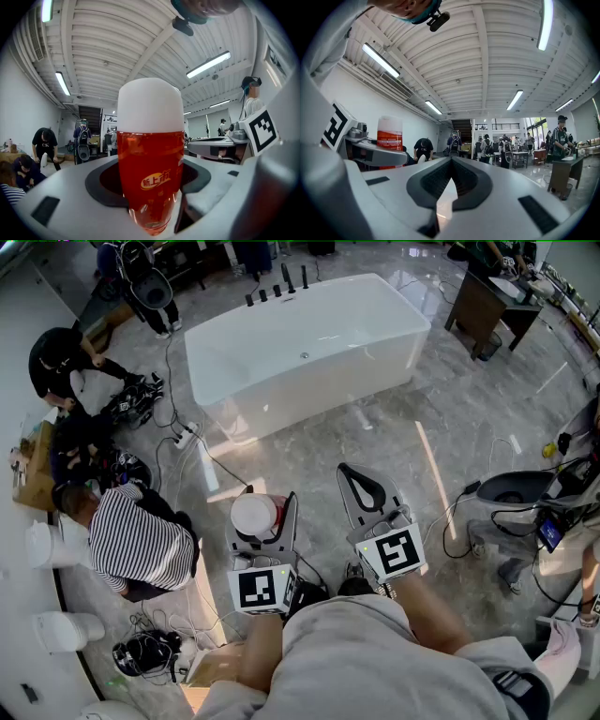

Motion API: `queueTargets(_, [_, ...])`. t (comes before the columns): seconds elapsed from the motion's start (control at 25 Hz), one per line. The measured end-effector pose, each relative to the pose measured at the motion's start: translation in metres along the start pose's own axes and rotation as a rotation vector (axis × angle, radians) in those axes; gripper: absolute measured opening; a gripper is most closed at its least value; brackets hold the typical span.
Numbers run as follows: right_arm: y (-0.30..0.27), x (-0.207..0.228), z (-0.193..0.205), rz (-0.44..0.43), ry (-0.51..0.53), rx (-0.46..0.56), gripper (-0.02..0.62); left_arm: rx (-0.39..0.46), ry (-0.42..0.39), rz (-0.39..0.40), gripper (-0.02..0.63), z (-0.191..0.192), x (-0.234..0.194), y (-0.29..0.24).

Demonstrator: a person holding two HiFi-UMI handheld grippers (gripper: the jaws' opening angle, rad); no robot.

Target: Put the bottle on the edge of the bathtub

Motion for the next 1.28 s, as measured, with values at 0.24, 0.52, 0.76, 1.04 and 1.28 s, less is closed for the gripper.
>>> queueTargets(0.24, [0.001, -0.001, 0.004, -0.015, 0.013, -0.019, 0.006, -0.006, 0.001, 0.004, 0.298, 0.008, 0.002, 0.004])
queueTargets(0.52, [-0.008, -0.016, 0.01, -0.051, -0.031, -0.042, 0.006, -0.022, 0.007, -0.018, 0.298, 0.009, -0.013, 0.014])
queueTargets(0.76, [-0.021, -0.038, 0.017, -0.063, 0.008, -0.031, 0.006, -0.023, -0.006, -0.014, 0.299, 0.019, -0.035, 0.024])
queueTargets(1.04, [-0.047, -0.085, 0.018, -0.056, 0.001, -0.052, 0.006, -0.012, -0.004, -0.026, 0.298, 0.022, -0.087, 0.049])
queueTargets(1.28, [-0.069, -0.128, 0.022, -0.054, 0.006, -0.056, 0.006, -0.022, 0.012, -0.005, 0.298, 0.028, -0.125, 0.069])
Point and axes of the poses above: the fingertips, and each gripper's own axes: y backward along the fingers, x to its right, z out of its underside, the point moved 9 cm from there along y, backward along the fingers, and after that the axes turned 7 degrees about x, right-handed, at the moved point
